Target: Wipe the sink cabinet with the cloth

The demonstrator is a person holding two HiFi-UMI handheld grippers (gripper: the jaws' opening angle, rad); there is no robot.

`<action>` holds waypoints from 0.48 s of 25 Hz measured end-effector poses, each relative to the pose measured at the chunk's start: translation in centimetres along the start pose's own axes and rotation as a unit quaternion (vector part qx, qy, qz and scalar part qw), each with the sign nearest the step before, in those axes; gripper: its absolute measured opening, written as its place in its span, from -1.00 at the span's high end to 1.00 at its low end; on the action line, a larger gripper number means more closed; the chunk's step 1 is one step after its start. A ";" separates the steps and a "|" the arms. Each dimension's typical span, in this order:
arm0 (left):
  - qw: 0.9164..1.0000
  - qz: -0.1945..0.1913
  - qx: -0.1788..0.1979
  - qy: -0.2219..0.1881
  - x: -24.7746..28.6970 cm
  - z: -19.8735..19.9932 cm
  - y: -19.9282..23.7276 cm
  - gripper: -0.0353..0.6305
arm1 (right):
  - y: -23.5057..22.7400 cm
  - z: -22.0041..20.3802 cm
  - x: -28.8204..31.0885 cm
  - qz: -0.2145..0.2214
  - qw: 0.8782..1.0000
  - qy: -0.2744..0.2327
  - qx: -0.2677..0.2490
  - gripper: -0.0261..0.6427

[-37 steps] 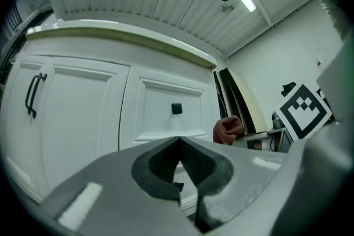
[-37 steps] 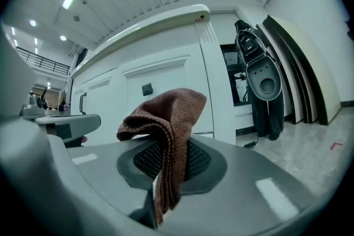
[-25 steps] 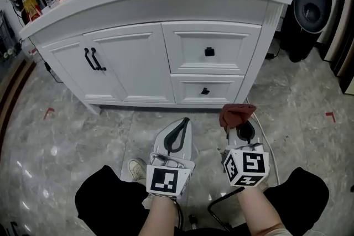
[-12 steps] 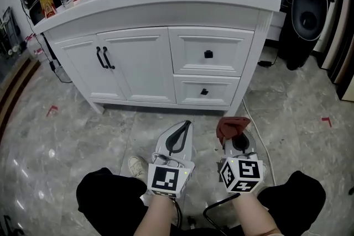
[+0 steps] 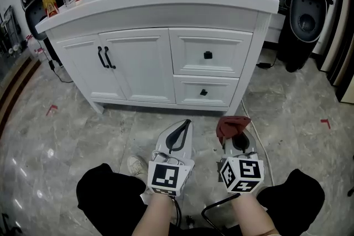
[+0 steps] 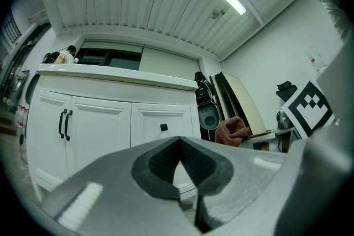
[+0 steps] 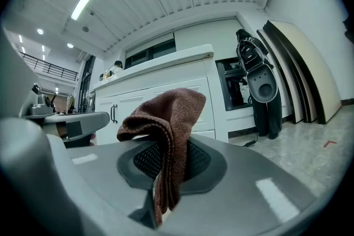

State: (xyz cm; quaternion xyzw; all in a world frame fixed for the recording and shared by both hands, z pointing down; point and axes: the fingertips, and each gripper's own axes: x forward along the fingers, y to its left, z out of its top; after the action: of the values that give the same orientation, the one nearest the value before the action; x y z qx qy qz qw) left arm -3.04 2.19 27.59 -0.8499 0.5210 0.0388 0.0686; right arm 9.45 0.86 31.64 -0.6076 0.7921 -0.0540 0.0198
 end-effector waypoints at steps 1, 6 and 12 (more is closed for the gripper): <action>1.000 0.001 -0.003 0.001 0.0 0.0 0.0 0.89 | -0.1 0.0 0.0 0.000 1.000 0.001 0.001 0.68; 1.000 -0.001 -0.006 0.002 0.1 0.1 -0.3 0.89 | -0.4 0.3 -0.2 -0.002 1.000 -0.001 0.006 0.68; 1.000 -0.010 -0.003 0.000 0.0 -0.5 -0.8 0.89 | -0.4 0.1 -0.4 -0.003 1.000 0.002 0.014 0.68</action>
State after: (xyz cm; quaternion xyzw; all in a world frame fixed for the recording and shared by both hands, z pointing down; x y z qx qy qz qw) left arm -2.33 2.42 28.09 -0.8555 0.5121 0.0395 0.0665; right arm 9.93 1.14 31.61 -0.6096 0.7895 -0.0663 0.0268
